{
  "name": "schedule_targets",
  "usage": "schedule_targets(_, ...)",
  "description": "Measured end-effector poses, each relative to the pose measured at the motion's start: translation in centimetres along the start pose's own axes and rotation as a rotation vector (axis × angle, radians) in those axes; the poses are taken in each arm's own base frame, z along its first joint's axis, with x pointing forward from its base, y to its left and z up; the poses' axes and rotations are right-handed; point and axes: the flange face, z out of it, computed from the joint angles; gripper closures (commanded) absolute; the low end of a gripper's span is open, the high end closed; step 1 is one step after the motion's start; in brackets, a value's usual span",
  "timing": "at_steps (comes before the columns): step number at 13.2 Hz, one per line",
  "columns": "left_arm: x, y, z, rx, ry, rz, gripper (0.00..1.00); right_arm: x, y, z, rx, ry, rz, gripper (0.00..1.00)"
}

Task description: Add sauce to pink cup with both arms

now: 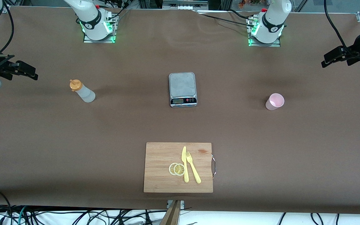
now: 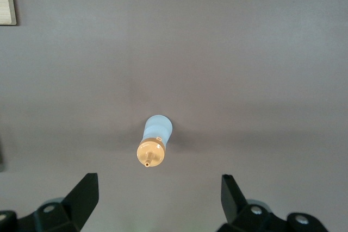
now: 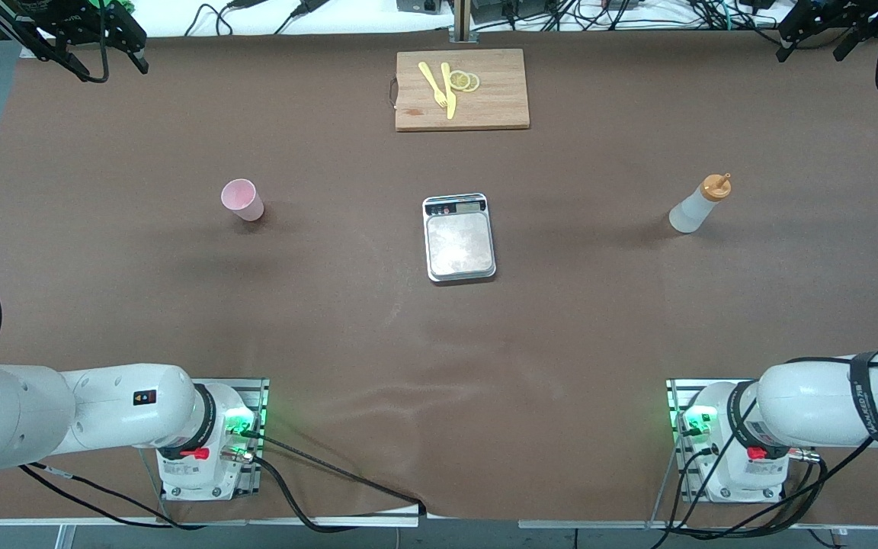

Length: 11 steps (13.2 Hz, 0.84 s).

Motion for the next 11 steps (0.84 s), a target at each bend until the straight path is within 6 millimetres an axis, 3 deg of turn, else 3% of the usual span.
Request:
schedule_targets(6, 0.1, 0.0, 0.2, -0.004, 0.001, 0.000, 0.00, 0.1, -0.3, -0.1, -0.001, 0.006, -0.005, 0.00)
schedule_targets(11, 0.1, -0.2, 0.1, -0.005, 0.002, -0.005, 0.00, 0.3, -2.4, -0.7, -0.009, 0.024, -0.030, 0.00)
